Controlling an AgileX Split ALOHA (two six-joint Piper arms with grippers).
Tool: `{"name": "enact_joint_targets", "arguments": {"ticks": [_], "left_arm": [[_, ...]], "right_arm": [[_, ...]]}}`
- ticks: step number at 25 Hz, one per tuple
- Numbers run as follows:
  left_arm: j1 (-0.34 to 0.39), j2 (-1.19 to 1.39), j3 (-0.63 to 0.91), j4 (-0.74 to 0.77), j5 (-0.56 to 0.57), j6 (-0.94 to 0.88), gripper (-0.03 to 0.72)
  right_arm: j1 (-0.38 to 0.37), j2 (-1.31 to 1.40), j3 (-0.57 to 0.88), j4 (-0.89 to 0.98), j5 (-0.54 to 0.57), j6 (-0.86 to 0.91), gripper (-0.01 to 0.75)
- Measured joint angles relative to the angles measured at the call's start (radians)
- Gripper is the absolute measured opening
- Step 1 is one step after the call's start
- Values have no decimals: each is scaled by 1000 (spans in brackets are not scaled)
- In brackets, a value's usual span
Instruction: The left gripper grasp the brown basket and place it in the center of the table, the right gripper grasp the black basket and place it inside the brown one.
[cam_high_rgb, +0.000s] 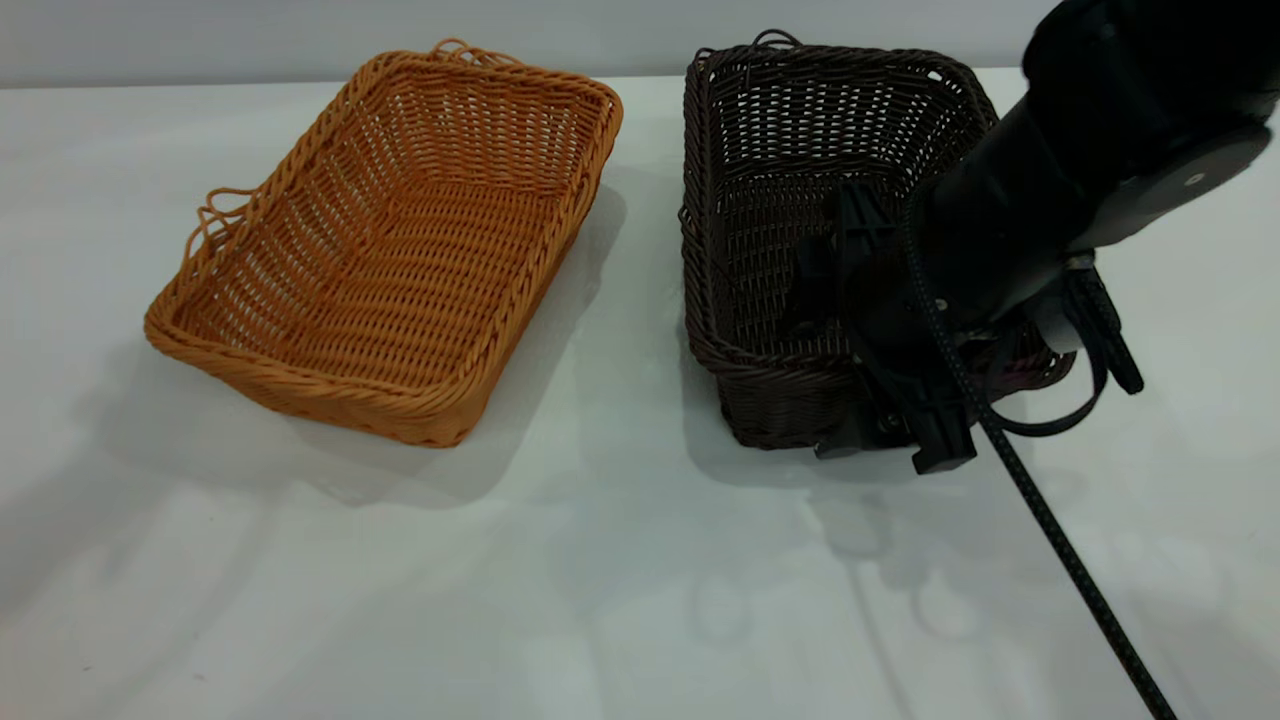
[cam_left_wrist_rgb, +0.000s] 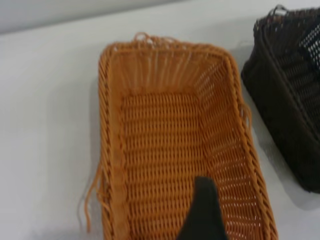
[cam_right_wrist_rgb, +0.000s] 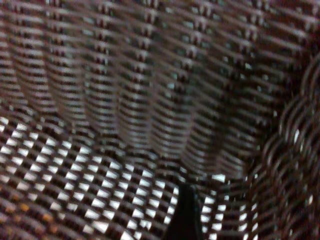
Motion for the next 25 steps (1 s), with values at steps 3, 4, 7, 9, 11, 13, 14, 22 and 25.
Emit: {"name": "enact_joint_targets", "arguments": {"ticks": [3, 4, 7, 9, 11, 13, 14, 22, 25], "left_arm": [[0, 116, -55, 0, 23, 0, 531], [-2, 168, -77, 0, 29, 0, 531], [-20, 287, -144, 0, 14, -2, 531], [-43, 366, -196, 0, -13, -2, 531], [-63, 428, -245, 0, -41, -13, 531], [-78, 483, -290, 1, -80, -36, 531], [-83, 510, -312, 4, -101, -43, 531], [-85, 693, -439, 35, -159, -78, 531], [-85, 758, -470, 38, -167, -81, 531]], "right_arm": [[0, 21, -3, 1, -8, 1, 584], [0, 24, -3, 2, -9, 1, 584], [0, 29, -3, 2, -2, 1, 584], [0, 29, -5, 2, 6, 1, 584], [0, 29, -5, 2, 8, 1, 584], [0, 29, -5, 2, 10, 1, 584], [0, 29, -5, 2, 13, 1, 584], [0, 29, -5, 3, 24, -3, 584], [0, 29, -5, 3, 32, -11, 584]]}}
